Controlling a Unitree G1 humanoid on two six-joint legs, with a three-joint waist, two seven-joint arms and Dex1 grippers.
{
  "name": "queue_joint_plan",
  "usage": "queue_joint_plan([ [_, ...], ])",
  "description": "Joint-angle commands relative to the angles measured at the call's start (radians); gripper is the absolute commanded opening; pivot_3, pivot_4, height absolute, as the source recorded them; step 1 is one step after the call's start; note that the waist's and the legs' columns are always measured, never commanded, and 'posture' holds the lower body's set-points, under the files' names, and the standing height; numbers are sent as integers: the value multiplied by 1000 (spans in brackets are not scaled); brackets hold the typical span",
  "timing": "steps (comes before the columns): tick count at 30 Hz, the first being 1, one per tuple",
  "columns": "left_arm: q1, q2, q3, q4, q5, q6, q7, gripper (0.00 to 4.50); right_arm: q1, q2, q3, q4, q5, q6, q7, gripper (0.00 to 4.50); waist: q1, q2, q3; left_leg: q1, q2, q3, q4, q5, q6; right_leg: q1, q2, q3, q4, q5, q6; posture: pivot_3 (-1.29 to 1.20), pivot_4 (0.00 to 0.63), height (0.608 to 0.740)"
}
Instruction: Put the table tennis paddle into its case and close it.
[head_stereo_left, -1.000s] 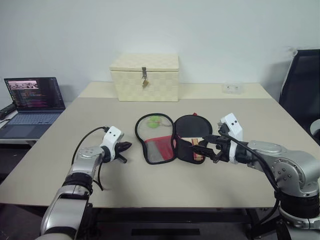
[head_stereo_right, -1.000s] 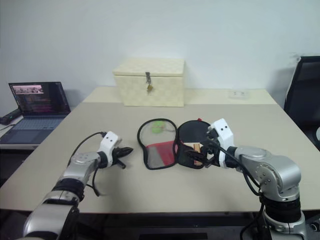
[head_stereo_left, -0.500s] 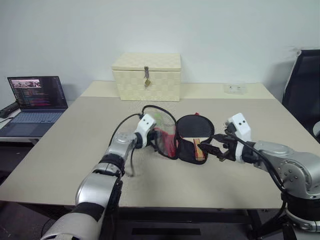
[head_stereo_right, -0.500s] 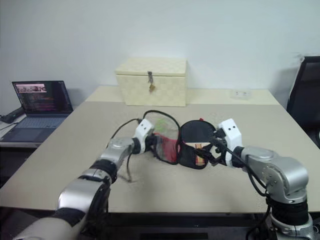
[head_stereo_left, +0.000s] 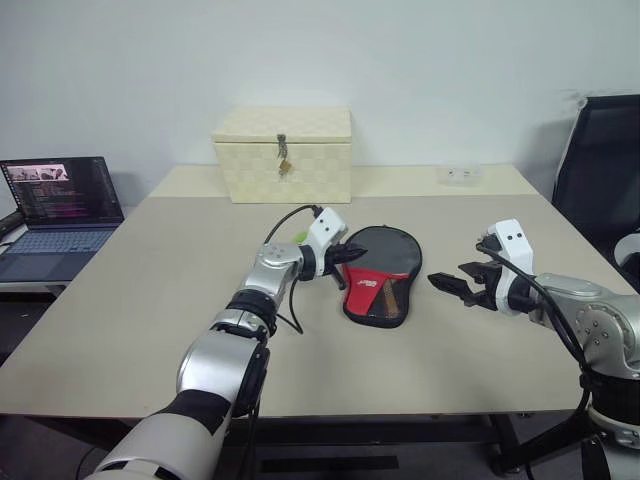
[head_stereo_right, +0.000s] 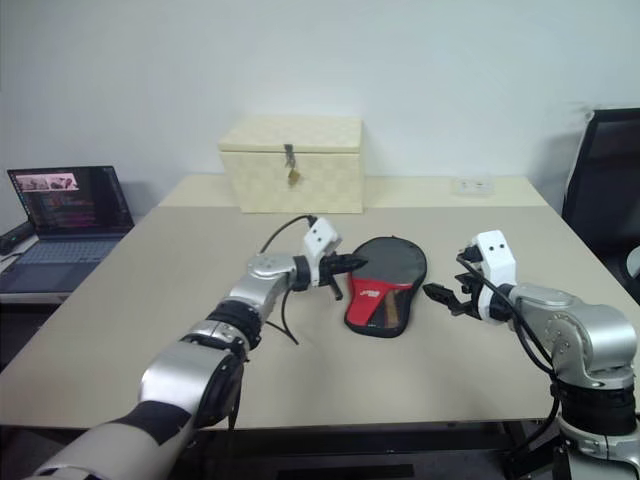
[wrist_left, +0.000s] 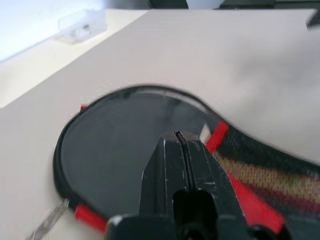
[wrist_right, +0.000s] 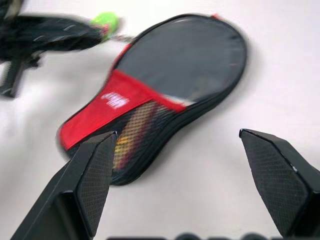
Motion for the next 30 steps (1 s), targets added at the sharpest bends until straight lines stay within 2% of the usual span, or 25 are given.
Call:
queue_joint_plan([
  [1,38,52,46,-93,-56,-1,-57,9,-55,35,13,113,-45,-73,-29,4402,0,0,0,0,0,-1,0,0,0,0,0,-1,0,0,0,0,150,740],
  [4,107,88,75,-202,-113,50,-125,9,-94,77,28,217,-73,-112,-42,4402,3,0,0,-1,1,-1,0,0,0,-1,-1,-1,0,0,0,0,150,740],
  [8,318,187,115,-566,-232,256,-214,9,-148,152,57,437,-129,-227,-57,4402,-4,1,0,-2,1,0,0,0,0,-2,-2,0,0,0,0,0,150,740],
  [11,448,243,135,-796,-287,393,-186,9,-182,191,59,564,-158,-293,-60,4402,-6,1,0,-2,3,-1,0,0,-1,-4,-3,2,2,0,0,0,150,740],
  [14,527,277,152,-932,-323,479,-142,9,-208,221,83,664,-192,-348,-52,4402,-1,1,0,-4,3,-1,1,1,-1,-8,-4,2,6,0,-1,0,150,740],
  [23,559,289,155,-1036,-363,560,-63,9,-277,286,118,837,-252,-440,-23,4402,-9,1,0,-2,2,1,11,1,-1,-7,-1,2,16,0,-1,0,150,740],
  [30,568,312,158,-1055,-372,568,-54,9,-280,235,84,792,-256,-446,-21,4402,-11,1,0,-1,3,2,11,1,-1,-6,0,3,17,0,-1,0,150,740],
])
